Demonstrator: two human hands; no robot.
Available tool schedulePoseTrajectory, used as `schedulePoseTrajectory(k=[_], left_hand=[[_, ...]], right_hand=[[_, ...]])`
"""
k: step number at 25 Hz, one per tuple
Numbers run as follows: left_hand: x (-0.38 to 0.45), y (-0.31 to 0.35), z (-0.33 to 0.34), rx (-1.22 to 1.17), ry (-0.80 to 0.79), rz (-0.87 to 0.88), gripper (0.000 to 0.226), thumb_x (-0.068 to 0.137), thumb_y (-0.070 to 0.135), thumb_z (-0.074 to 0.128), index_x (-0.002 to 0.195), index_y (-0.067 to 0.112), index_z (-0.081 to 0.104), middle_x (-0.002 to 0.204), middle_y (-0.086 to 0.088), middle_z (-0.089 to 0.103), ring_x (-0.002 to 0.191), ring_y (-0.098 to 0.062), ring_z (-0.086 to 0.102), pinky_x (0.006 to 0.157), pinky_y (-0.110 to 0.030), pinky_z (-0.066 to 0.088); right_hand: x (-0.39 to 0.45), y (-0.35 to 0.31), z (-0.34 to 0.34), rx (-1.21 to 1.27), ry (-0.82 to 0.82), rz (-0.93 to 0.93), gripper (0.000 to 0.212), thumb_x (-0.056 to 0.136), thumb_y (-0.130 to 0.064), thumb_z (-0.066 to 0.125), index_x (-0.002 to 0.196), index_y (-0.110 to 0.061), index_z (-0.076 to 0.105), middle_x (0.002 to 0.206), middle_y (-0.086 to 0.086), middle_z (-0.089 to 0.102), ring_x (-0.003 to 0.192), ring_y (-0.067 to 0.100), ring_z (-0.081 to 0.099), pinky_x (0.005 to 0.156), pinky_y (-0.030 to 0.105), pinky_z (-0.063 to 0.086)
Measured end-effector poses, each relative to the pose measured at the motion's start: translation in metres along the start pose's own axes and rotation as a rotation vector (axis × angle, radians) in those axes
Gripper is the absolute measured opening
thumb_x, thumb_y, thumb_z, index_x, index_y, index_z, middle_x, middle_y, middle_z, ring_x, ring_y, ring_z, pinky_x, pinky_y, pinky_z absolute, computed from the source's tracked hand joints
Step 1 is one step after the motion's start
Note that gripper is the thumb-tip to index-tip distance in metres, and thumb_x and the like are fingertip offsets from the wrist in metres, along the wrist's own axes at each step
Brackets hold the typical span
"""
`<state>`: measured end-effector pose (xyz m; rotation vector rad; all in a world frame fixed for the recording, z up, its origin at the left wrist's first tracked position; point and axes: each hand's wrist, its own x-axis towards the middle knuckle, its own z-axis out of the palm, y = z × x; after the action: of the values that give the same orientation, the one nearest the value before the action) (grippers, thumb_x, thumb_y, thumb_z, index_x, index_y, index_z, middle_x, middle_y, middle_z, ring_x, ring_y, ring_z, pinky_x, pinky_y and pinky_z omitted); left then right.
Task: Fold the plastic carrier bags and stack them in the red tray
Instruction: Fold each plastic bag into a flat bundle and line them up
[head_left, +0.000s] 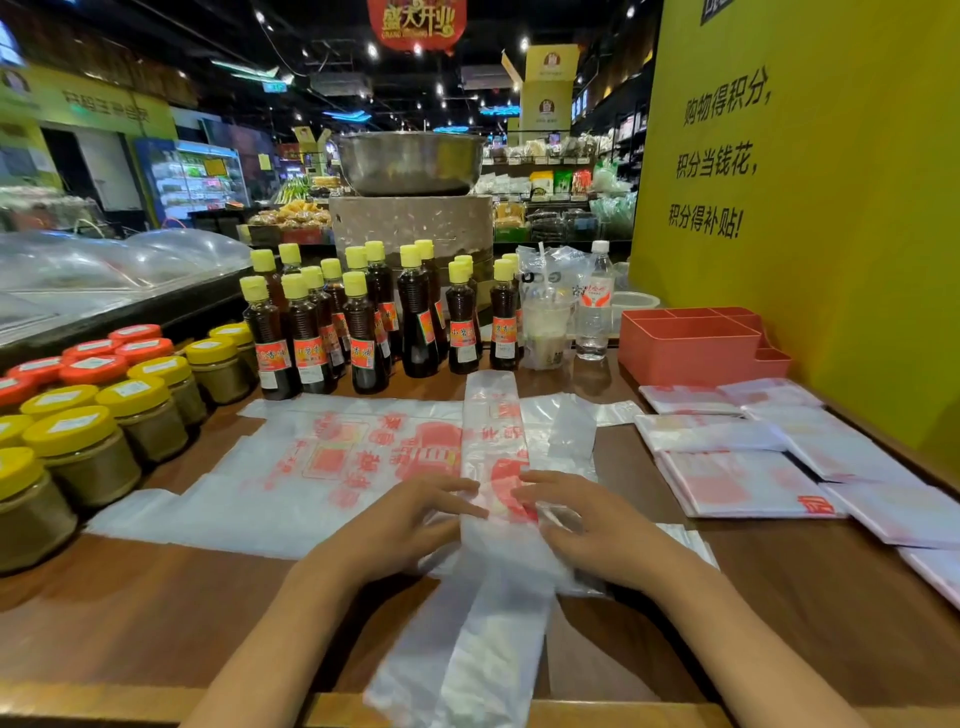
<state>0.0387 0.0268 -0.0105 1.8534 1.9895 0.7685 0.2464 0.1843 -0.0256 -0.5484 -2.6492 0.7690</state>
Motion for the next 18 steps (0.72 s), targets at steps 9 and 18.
schedulePoseTrajectory(k=[9, 18], left_hand=[[-0.002, 0.014, 0.000, -0.242, 0.178, -0.020, 0.037, 0.093, 0.017, 0.062, 0.066, 0.039, 0.073, 0.075, 0.015, 0.069, 0.071, -0.004, 0.061, 0.073, -0.020, 0.047], [0.019, -0.001, 0.028, 0.046, 0.369, -0.141, 0.024, 0.080, 0.045, 0.069, 0.088, 0.027, 0.055, 0.090, 0.010, 0.058, 0.085, -0.011, 0.053, 0.071, -0.029, 0.045]], right_hand=[[0.001, -0.018, -0.002, 0.235, 0.095, 0.063, 0.020, 0.099, -0.028, 0.059, 0.101, -0.026, 0.078, 0.096, -0.018, 0.075, 0.091, 0.001, 0.067, 0.088, 0.029, 0.053], [0.015, -0.020, 0.016, 0.023, 0.271, 0.255, 0.015, 0.089, -0.036, 0.069, 0.098, -0.034, 0.058, 0.089, -0.011, 0.062, 0.083, 0.008, 0.061, 0.070, 0.027, 0.050]])
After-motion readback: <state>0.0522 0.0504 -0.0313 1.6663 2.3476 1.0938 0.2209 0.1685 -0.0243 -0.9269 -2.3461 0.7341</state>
